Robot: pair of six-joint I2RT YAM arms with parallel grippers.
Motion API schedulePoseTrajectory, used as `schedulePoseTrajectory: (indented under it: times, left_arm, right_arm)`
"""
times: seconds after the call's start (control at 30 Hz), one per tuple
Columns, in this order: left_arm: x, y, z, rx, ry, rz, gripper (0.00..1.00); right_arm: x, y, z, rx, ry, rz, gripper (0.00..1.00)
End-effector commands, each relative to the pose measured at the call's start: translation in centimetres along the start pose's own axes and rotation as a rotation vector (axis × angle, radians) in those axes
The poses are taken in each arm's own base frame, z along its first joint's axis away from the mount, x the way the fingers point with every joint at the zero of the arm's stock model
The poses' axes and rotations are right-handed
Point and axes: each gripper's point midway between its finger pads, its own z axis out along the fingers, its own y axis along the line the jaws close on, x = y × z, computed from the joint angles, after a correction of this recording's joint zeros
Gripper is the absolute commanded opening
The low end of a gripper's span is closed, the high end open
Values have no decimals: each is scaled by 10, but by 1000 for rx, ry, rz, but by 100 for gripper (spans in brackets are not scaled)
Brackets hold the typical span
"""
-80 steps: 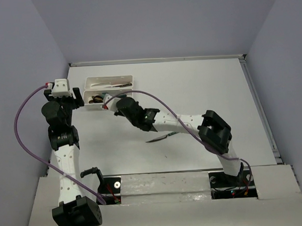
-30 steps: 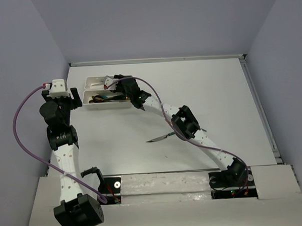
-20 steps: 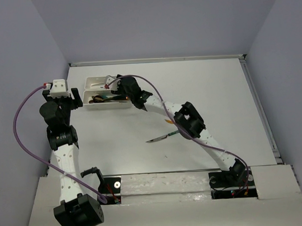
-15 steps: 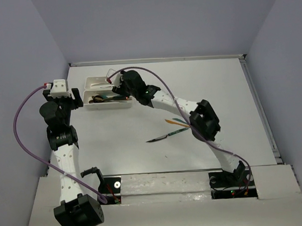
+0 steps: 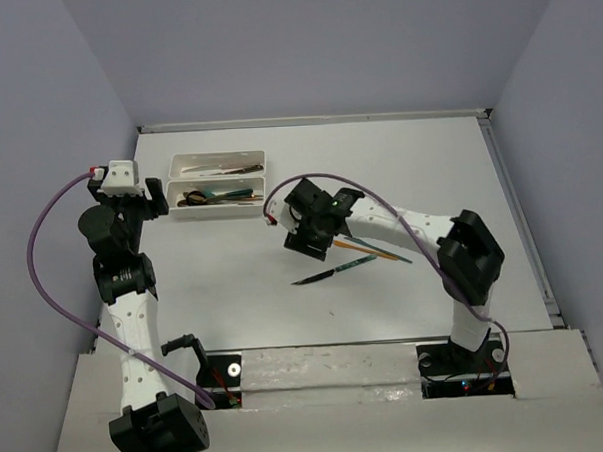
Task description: Sort the eating utensils into containers
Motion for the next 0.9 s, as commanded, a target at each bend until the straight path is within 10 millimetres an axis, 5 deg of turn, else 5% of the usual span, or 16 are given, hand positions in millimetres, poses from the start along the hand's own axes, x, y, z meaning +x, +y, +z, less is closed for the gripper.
schedulePoseTrajectory:
  times: [0.0, 0.1, 0.23, 0.67, 0.7, 0.77, 0.8, 0.87]
  left_arm:
    - [-16, -4, -4, 19, -54, 5, 81]
    - [-16, -5, -4, 28, -61, 5, 80]
    - [-14, -5, -3, 28, -57, 4, 81]
    - [-15, -2, -3, 11, -59, 7, 81]
    - [-15, -2, -3, 9, -59, 7, 81]
    - [-15, -2, -4, 9, -61, 7, 81]
    - [-15, -1, -4, 6, -60, 7, 81]
    - [-15, 0, -4, 5, -60, 7, 81]
  right_arm:
    - [93, 27, 1, -104, 316, -33, 66]
    - [113, 19, 10, -51, 346, -65, 66]
    - [112, 15, 21, -17, 313, -81, 66]
    - [142, 30, 53, -53, 372, -74, 58]
    - [141, 28, 56, -41, 369, -77, 56]
    - [135, 19, 62, 7, 353, -80, 39]
    - [131, 14, 63, 31, 346, -80, 22]
    - [127, 9, 68, 59, 330, -80, 10]
